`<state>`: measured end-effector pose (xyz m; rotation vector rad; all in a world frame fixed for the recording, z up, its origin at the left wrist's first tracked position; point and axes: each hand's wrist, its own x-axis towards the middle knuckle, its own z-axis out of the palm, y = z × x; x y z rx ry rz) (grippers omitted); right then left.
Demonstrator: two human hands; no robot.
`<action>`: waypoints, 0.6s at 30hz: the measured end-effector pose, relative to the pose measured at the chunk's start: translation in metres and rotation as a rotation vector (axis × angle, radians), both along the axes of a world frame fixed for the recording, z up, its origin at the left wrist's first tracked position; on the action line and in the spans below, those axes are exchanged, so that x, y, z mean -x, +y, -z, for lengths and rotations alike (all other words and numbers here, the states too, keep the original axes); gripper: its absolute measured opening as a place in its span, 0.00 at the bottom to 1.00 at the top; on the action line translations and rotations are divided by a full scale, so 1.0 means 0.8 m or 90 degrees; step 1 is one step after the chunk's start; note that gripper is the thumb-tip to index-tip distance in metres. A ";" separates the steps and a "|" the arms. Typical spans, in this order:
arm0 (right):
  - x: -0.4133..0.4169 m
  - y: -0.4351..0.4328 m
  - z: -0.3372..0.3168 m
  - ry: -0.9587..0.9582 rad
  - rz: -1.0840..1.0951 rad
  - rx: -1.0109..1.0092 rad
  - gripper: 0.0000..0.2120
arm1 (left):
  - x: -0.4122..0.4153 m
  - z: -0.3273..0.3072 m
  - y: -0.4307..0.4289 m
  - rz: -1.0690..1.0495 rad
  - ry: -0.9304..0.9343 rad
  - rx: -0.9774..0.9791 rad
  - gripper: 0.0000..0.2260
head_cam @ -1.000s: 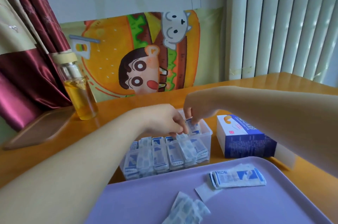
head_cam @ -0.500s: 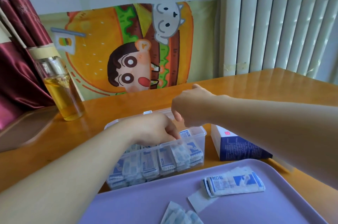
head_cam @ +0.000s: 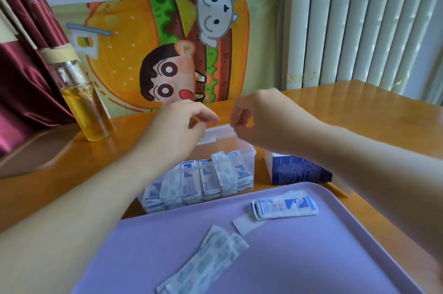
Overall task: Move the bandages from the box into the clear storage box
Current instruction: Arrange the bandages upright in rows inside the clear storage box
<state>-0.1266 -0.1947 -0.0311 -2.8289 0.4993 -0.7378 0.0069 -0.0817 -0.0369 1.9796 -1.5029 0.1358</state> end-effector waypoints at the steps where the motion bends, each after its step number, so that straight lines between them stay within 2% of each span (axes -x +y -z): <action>1: 0.020 0.006 0.005 0.039 -0.014 -0.013 0.06 | 0.011 -0.003 0.013 0.022 0.001 0.069 0.14; 4: 0.063 0.012 0.033 0.274 -0.013 -0.032 0.05 | 0.039 -0.002 0.045 0.087 -0.008 0.116 0.16; 6: 0.073 0.012 0.053 0.402 -0.003 -0.018 0.12 | 0.053 0.007 0.060 0.104 -0.022 0.084 0.14; 9: 0.076 0.012 0.066 0.442 -0.008 -0.048 0.21 | 0.073 0.022 0.079 0.109 -0.036 0.008 0.12; 15: 0.074 0.010 0.063 0.543 0.027 -0.028 0.24 | 0.092 0.031 0.113 0.078 -0.028 -0.064 0.12; 18: 0.072 -0.002 0.061 0.603 0.064 -0.100 0.25 | 0.094 0.028 0.125 0.076 -0.042 -0.102 0.11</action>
